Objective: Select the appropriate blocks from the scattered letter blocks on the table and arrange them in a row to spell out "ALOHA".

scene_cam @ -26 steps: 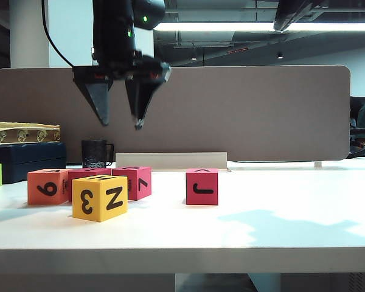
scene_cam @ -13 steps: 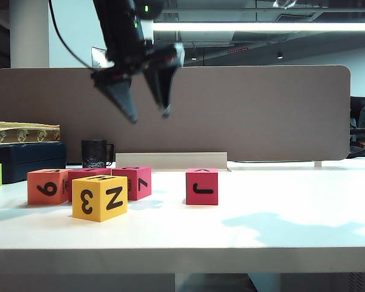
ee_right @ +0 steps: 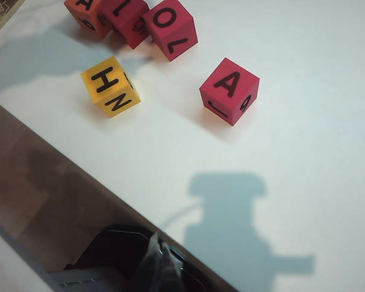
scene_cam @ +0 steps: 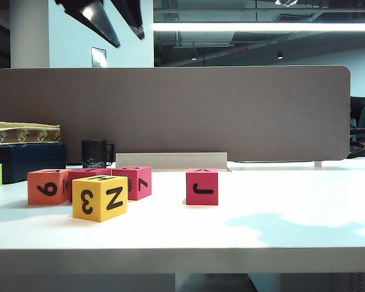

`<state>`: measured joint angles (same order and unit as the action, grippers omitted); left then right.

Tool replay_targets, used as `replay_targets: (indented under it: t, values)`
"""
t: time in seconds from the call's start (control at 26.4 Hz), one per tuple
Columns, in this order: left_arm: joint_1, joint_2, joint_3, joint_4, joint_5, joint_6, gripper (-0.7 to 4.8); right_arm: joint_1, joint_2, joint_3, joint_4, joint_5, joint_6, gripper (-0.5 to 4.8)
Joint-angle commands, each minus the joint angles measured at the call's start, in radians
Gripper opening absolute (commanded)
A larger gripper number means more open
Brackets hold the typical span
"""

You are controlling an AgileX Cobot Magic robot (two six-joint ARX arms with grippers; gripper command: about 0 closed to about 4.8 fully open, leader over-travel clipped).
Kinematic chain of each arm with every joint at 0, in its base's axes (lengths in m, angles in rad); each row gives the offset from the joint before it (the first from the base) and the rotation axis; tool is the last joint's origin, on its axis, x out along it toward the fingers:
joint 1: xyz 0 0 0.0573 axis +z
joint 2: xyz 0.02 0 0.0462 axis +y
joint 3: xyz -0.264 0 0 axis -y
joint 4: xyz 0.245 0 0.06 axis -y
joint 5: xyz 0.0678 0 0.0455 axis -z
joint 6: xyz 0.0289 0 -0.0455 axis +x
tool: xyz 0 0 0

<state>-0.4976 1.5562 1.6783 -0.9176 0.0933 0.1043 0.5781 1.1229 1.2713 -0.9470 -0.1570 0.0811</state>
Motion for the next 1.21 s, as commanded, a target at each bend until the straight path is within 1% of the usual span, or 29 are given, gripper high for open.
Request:
replay_targets:
  t: [0.04,0.19,0.3,0.34,0.38,0.42,0.45,0.49,0.72,0.76,0.8,0.83,1.1,1.17,1.21]
  values:
    - [0.000,-0.109,-0.247,0.143,-0.001,-0.036,2.73,0.001,-0.003,0.005,0.008,0.000,-0.003,-0.05]
    - [0.000,-0.137,-0.438,0.230,0.001,-0.087,2.80,0.001,-0.003,0.005,-0.002,-0.002,-0.003,-0.05]
    - [0.000,-0.134,-0.521,0.264,-0.004,-0.095,2.85,0.001,-0.003,0.005,-0.005,-0.002,-0.003,-0.05]
    - [0.000,-0.134,-0.541,0.275,-0.003,-0.100,2.97,0.001,-0.003,0.005,-0.005,-0.002,-0.003,-0.05]
    - [0.000,-0.134,-0.561,0.286,-0.004,-0.106,3.21,0.001,-0.003,0.005,-0.005,-0.002,-0.003,-0.05]
    - [0.000,-0.134,-0.586,0.301,-0.017,-0.106,3.59,0.001,-0.003,0.005,-0.004,-0.002,-0.003,-0.05]
    - [0.000,-0.132,-0.599,0.317,-0.038,-0.105,3.78,0.001,-0.003,0.005,-0.002,-0.002,-0.003,-0.05]
    - [0.000,-0.129,-0.604,0.322,-0.052,-0.105,3.78,0.001,-0.003,0.005,0.002,-0.002,-0.003,-0.05]
    - [0.000,-0.052,-0.606,0.327,-0.050,-0.105,3.82,0.001,-0.003,0.005,0.009,-0.002,-0.003,-0.05]
    - [0.000,-0.022,-0.606,0.322,-0.044,-0.105,4.02,0.001,-0.003,0.005,0.010,-0.002,-0.003,-0.05]
    - [0.000,-0.002,-0.606,0.321,-0.036,-0.106,4.37,0.001,-0.003,0.005,0.010,-0.002,-0.003,-0.05]
    - [-0.001,0.011,-0.606,0.321,-0.036,-0.106,4.47,0.001,-0.003,0.005,0.010,-0.001,-0.003,-0.05]
    - [-0.005,0.074,-0.606,0.344,-0.037,-0.105,4.43,0.001,-0.001,0.005,0.023,-0.001,-0.003,-0.05]
    - [-0.005,0.084,-0.606,0.355,-0.037,-0.105,4.17,0.001,-0.001,0.005,0.027,-0.002,-0.003,-0.05]
    - [-0.005,0.086,-0.606,0.360,-0.037,-0.105,3.83,0.001,-0.001,0.005,0.027,-0.001,-0.003,-0.05]
